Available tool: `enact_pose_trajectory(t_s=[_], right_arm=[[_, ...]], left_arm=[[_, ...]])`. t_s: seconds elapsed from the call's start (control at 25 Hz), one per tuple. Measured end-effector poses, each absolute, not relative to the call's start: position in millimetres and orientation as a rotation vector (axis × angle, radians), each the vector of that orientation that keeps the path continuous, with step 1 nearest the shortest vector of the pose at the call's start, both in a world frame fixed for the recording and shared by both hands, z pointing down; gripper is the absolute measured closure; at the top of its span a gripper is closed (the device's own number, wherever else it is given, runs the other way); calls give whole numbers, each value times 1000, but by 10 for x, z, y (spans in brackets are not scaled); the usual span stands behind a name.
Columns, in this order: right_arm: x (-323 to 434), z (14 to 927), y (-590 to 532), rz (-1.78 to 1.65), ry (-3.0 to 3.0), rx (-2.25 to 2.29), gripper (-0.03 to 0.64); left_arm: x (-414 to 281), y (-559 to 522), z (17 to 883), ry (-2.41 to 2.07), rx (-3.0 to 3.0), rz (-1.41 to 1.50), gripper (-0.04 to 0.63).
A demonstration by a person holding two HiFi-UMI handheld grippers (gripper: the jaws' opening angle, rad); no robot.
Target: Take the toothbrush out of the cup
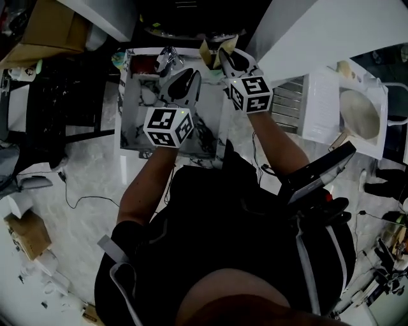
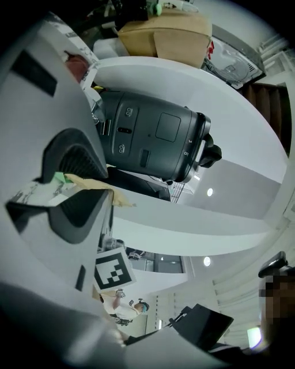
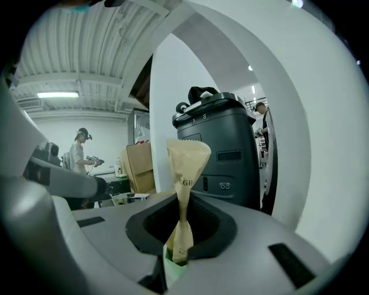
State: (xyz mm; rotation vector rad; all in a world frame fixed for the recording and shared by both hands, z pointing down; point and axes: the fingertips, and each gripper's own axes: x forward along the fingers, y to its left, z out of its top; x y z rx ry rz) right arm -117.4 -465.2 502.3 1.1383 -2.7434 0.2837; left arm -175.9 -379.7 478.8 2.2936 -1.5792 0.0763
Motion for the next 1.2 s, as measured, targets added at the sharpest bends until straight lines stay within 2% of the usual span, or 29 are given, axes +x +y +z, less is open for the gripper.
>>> enact_pose_trajectory(t_s=[0.28,0.64,1.2], right_arm=[[-1098,4596,-4456,217,-2751,1234,571],[-926,4143,-4018,202,-2760,1325,572],[-699,3691,-3568,155,-2775,1440,572]], left_arm=[[-1812,-3700,4596,-1506,2363,36,535],[-1825,-3493,4313,-1472,2431,-31,588],[-1763,-3250,3941,-1426,2529,-79,591]])
